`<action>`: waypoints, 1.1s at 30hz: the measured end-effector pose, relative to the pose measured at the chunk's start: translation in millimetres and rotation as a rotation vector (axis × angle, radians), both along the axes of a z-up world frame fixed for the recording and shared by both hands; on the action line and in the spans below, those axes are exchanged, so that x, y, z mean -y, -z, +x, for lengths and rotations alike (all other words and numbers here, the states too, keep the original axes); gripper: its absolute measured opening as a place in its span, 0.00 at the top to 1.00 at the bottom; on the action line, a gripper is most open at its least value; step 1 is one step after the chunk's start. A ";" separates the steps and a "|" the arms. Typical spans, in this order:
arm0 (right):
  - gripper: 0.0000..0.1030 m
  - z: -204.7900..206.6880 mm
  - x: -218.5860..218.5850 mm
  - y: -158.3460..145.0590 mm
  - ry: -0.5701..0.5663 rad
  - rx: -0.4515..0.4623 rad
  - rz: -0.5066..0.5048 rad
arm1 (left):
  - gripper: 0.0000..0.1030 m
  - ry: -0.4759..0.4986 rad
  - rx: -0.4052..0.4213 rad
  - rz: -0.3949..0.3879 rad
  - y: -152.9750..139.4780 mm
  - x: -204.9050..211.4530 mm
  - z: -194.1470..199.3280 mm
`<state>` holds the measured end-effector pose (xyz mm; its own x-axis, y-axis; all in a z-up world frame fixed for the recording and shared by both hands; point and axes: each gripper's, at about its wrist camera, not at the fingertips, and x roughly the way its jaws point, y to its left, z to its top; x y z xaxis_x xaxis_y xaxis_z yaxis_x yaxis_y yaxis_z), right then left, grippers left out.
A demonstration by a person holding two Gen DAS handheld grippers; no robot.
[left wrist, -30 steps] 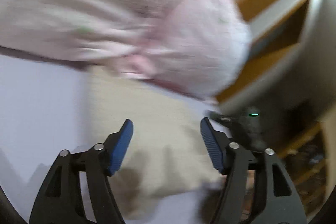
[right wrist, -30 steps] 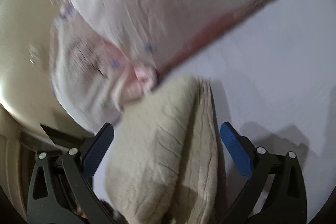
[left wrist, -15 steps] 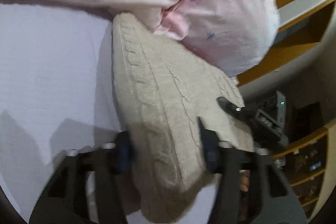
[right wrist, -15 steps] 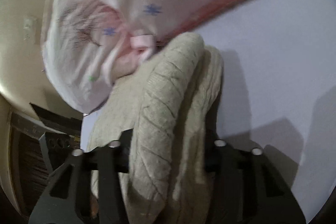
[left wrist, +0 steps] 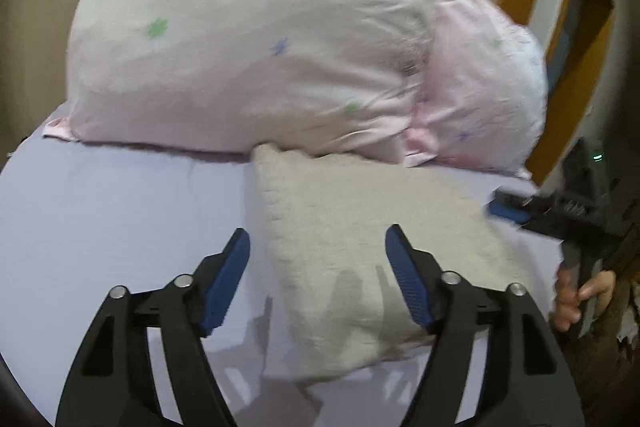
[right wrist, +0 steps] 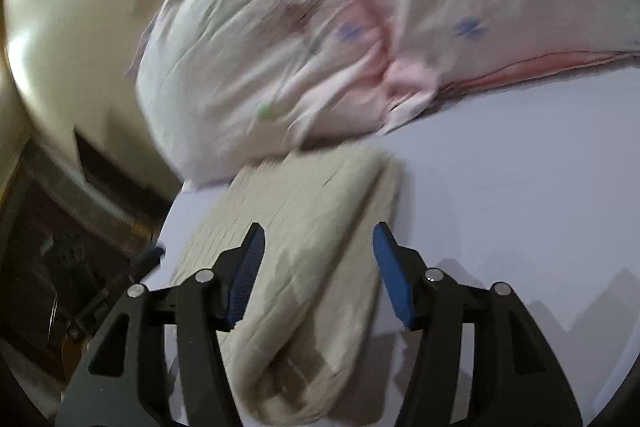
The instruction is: Fold small clothes
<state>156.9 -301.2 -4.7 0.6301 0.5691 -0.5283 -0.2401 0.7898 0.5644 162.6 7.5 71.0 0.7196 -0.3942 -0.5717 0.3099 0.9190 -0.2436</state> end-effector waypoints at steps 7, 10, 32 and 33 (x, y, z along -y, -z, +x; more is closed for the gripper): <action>0.90 11.0 -3.5 17.9 0.093 -0.036 -0.043 | 0.29 0.133 -0.021 0.063 17.1 49.1 -0.2; 0.85 6.2 -15.0 20.0 0.075 -0.031 -0.122 | 0.29 0.125 -0.011 0.070 15.3 47.9 -8.4; 0.02 -95.5 -82.4 48.9 0.231 -0.082 -0.576 | 0.01 -0.126 -0.224 0.336 73.1 32.8 -49.1; 0.02 -94.7 -85.0 51.1 0.233 -0.086 -0.604 | 0.01 -0.124 -0.224 0.336 72.7 32.6 -49.1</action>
<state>62.2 -216.2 -55.8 0.6420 0.0097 -0.7666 0.0022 0.9999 0.0146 113.5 -25.1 -1.7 0.5935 -0.0774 -0.8011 0.1657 0.9858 0.0275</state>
